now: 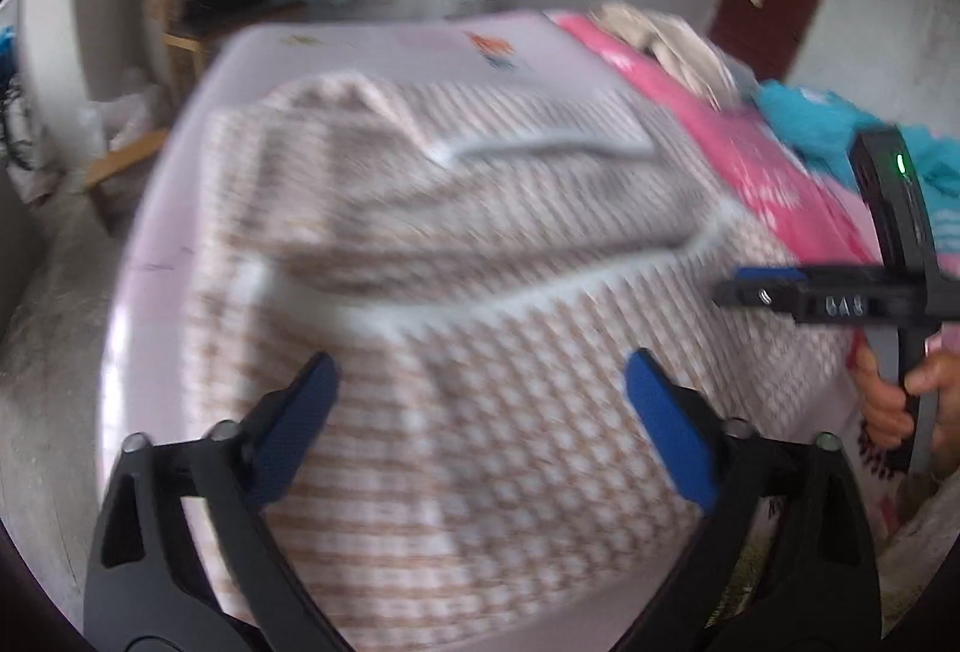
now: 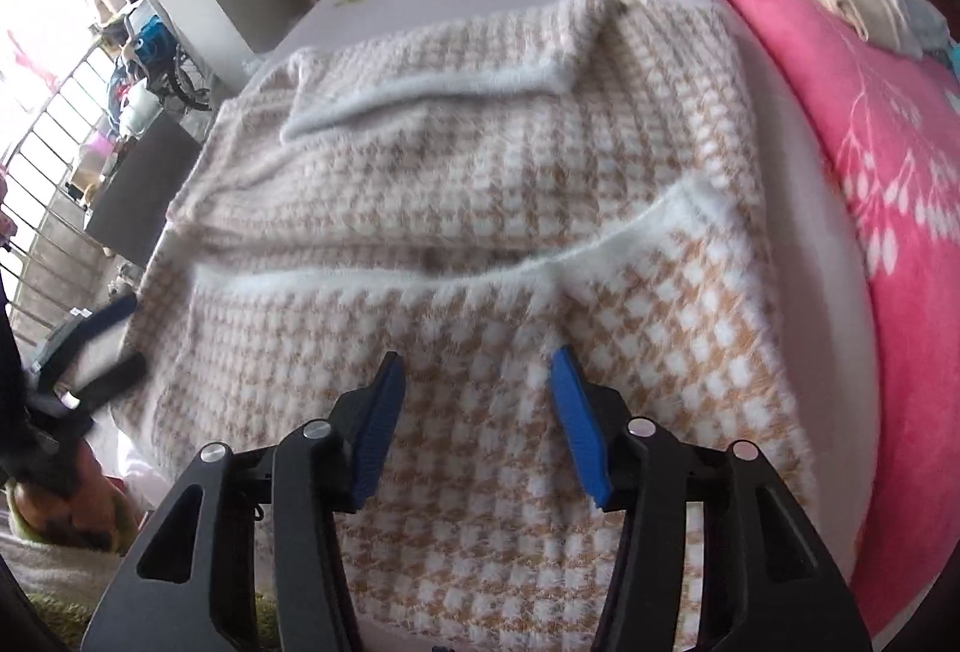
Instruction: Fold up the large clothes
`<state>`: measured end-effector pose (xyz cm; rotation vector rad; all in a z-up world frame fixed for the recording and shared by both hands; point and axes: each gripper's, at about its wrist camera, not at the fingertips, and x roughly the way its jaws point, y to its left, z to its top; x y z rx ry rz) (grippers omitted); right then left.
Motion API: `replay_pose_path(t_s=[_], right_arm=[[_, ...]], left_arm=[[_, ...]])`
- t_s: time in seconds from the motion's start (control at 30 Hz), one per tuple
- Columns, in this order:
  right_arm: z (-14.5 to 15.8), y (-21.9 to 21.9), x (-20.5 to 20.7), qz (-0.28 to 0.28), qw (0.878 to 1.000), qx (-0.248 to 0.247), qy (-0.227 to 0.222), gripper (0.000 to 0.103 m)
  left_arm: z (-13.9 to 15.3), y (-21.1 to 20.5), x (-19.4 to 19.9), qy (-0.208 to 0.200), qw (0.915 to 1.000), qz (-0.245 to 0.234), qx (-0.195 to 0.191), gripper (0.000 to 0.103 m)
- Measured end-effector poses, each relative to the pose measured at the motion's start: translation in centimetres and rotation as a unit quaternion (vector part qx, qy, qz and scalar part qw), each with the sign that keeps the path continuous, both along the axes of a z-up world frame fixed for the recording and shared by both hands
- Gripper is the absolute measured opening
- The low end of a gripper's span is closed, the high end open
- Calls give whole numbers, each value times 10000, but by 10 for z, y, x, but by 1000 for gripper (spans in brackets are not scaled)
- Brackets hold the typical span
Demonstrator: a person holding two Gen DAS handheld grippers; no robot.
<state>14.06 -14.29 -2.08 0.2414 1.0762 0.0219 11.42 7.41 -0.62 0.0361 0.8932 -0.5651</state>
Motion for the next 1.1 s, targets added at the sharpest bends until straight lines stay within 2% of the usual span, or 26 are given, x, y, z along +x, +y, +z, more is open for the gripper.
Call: replay_pose_path(t_s=[0.07, 0.13, 0.2, 0.23, 0.3, 0.33, 0.4, 0.47, 0.67, 0.83, 0.9, 1.07, 1.1], right_arm=[[-5, 3, 2, -19, 9999, -120, 81, 47], [-10, 3, 3, -71, 9996, -219, 170, 39], [-11, 2, 3, -133, 9994, -259, 190, 33], [-12, 1, 3, -150, 9992, -304, 202, 26], [-12, -1, 3, -220, 9987, -400, 234, 17], [-12, -3, 3, -241, 9987, -379, 226, 11], [-11, -4, 2, -279, 9987, -375, 193, 7], [-9, -2, 2, -279, 9984, -476, 119, 5], [8, -3, 6, -317, 9977, -570, -186, 5], [-13, -3, 13, -294, 9977, -613, -13, 5], [-12, -1, 13, -258, 9974, -668, -41, 5], [7, -16, 3, -275, 9990, -287, -201, 9], [11, -21, 0, -344, 9985, -331, -260, 14]], left_arm=[[-11, -11, 3, 176, 9997, -118, 96, 66], [-23, -19, 7, 273, 9992, -51, 275, 57], [-27, -23, 4, 80, 9988, 21, 473, 48], [-28, -25, 2, 38, 9987, 26, 514, 45], [-30, -28, 1, -52, 9979, 52, 643, 24], [-31, -29, 2, -51, 9980, 43, 630, 22], [-32, -31, 1, -144, 9980, 34, 615, 9], [-30, -35, 0, -303, 9968, 27, 745, 3], [-17, -35, 4, -566, 9954, 73, 773, 2], [-33, -37, 9, -501, 9953, 101, 818, 3], [-31, -38, 8, -512, 9951, 88, 846, 4], [-18, -12, 9, -289, 9979, 346, 466, 9], [-14, -4, 9, -311, 9975, 445, 451, 10]])
